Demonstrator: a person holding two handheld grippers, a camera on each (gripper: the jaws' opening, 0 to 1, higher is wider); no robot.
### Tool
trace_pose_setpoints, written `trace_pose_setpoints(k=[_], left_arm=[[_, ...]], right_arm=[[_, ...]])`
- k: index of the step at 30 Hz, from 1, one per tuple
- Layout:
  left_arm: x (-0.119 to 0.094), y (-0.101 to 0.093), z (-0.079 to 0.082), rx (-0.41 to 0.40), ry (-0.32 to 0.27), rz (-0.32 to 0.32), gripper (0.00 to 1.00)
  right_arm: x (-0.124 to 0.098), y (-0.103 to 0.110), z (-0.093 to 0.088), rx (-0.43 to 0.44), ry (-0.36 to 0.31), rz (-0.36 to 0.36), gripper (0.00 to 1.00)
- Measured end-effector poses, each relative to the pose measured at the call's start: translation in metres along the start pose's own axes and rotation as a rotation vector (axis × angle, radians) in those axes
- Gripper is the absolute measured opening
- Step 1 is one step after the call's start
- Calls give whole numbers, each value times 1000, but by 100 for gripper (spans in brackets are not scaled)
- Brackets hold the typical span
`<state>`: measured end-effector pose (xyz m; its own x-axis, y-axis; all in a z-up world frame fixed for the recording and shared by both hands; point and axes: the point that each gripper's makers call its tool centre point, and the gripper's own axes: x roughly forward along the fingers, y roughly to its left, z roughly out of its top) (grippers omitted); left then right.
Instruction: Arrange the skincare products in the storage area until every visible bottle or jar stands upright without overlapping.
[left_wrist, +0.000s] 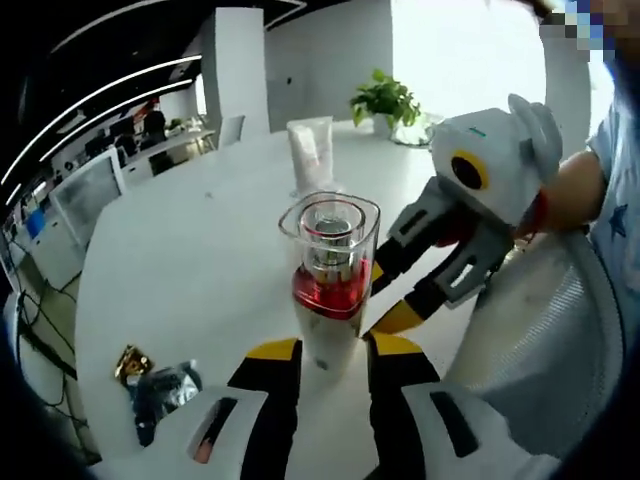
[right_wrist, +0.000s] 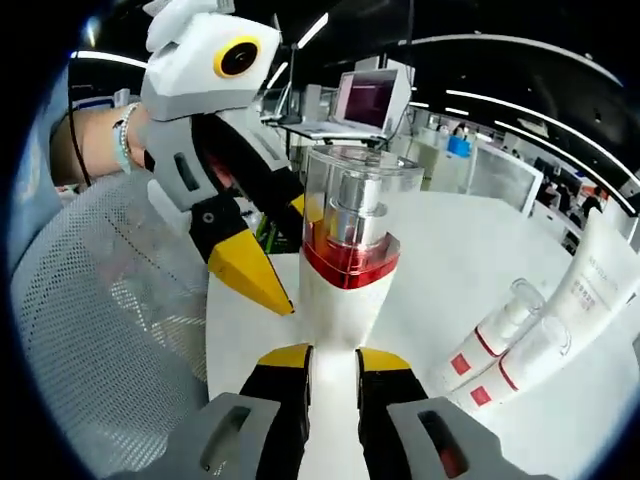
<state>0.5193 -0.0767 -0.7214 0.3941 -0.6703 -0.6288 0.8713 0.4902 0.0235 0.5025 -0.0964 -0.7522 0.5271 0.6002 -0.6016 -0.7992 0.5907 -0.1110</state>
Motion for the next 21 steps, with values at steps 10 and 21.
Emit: trace_pose_setpoints(k=[10, 21], left_arm=[[25, 15, 5, 62, 40, 54, 35], [35, 46, 9, 64, 25, 74, 34]], right_arm=[[-3, -26, -13, 66, 37, -101, 1], [-7, -41, -32, 170, 86, -132, 2]])
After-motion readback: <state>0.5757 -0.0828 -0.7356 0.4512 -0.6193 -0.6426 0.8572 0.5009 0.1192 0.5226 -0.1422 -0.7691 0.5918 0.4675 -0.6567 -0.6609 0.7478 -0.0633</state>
